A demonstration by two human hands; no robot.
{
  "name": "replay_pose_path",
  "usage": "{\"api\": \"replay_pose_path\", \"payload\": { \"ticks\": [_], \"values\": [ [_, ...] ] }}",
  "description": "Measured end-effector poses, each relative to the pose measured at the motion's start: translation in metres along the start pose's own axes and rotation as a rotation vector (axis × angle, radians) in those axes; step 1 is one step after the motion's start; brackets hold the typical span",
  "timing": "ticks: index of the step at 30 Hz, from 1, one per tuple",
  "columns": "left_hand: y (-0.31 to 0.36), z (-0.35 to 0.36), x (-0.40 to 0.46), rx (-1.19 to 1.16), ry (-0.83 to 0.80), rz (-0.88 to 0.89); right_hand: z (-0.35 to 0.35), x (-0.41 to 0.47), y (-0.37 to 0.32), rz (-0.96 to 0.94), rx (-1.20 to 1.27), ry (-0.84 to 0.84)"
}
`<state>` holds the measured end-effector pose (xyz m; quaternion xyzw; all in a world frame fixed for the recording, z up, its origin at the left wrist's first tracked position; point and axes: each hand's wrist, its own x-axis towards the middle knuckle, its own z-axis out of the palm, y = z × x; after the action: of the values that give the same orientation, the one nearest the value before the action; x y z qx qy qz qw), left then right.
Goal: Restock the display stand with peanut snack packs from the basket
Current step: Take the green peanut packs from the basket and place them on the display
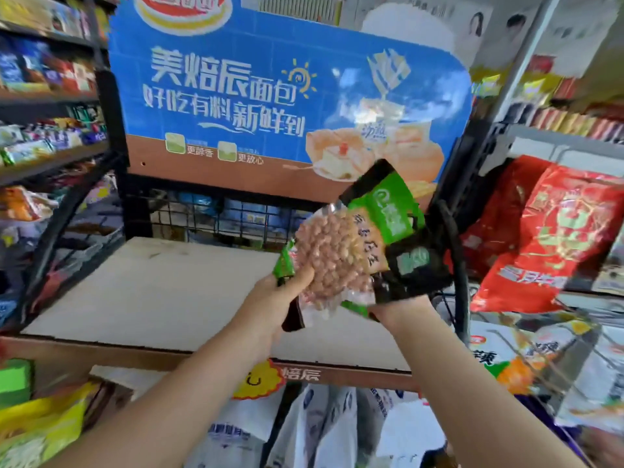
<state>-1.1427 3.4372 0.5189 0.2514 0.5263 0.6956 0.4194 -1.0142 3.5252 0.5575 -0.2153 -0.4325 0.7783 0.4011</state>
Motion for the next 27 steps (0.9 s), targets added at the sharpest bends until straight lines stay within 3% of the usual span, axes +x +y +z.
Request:
{"api": "replay_pose_path", "payload": {
  "ticks": [2,5,7,9,12,15,18,21,24,27],
  "values": [
    [-0.010,0.009,0.007,0.071,-0.021,0.052,-0.008,-0.007,-0.021,0.035,0.080,-0.262],
    [-0.018,0.022,0.014,0.059,0.007,0.087,-0.030,-0.001,-0.045,0.116,-0.321,0.019],
    [-0.020,0.025,0.022,0.063,0.052,0.121,-0.041,0.004,-0.057,0.087,-0.549,-0.007],
    [-0.020,0.025,0.028,0.115,0.066,0.146,-0.051,0.019,-0.063,-0.074,-0.868,0.048],
    [-0.016,0.028,0.035,0.358,-0.085,0.088,-0.056,0.041,-0.076,-0.315,-1.176,0.101],
    [-0.013,0.025,0.047,0.598,-0.162,-0.018,-0.047,0.060,-0.103,-0.458,-1.299,-0.025],
    [-0.007,0.015,0.064,0.748,-0.108,-0.018,-0.034,0.082,-0.117,-0.533,-1.656,-0.207],
    [-0.007,0.011,0.073,0.980,-0.167,0.011,-0.025,0.109,-0.094,-0.484,-2.031,-0.375],
    [-0.018,0.018,0.076,1.191,-0.270,0.031,-0.024,0.126,-0.065,-0.567,-2.266,-0.273],
    [-0.031,0.033,0.075,1.130,-0.262,0.054,-0.032,0.130,-0.056,-0.648,-2.231,-0.079]
  ]
}}
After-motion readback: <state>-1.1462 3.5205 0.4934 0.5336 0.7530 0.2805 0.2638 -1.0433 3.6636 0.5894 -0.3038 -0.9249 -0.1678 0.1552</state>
